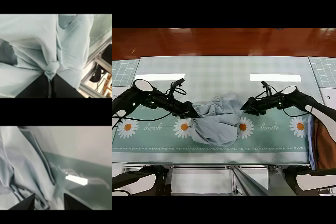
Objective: Fold the shirts.
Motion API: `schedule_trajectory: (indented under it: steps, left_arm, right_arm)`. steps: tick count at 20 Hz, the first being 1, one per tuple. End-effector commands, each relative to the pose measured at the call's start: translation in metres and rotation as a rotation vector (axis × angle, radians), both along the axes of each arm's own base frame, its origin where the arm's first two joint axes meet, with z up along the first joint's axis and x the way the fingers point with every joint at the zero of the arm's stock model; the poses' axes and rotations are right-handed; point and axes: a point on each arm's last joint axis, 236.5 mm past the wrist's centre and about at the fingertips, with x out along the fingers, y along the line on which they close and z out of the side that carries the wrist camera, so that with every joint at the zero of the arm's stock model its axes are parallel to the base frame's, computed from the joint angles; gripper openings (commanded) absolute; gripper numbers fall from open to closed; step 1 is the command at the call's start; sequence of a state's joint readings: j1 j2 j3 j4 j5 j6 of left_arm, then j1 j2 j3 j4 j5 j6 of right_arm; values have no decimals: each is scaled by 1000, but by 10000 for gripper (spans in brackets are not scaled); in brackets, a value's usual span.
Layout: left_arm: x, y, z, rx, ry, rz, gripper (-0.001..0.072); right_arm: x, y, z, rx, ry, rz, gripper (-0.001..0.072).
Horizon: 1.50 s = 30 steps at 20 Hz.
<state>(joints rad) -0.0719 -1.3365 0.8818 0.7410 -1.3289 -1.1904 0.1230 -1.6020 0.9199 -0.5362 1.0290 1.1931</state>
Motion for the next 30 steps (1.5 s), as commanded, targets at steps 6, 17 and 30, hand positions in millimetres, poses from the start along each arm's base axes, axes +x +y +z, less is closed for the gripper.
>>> schedule_trajectory:
  steps: [6, 17, 30]
  left_arm:
    - [5, 1, -1, 4, -15, 13, 35]
    - [92, 10, 238, -110, -694, 123, 34]
    - [-59, 7, 419, -90, -1102, -37, 34]
  right_arm:
    - [16, 37, -3, 12, -19, 79, 155]
    - [94, -72, 257, -244, -666, 16, 22]
    - [-128, -184, 558, -728, -1353, -305, 23]
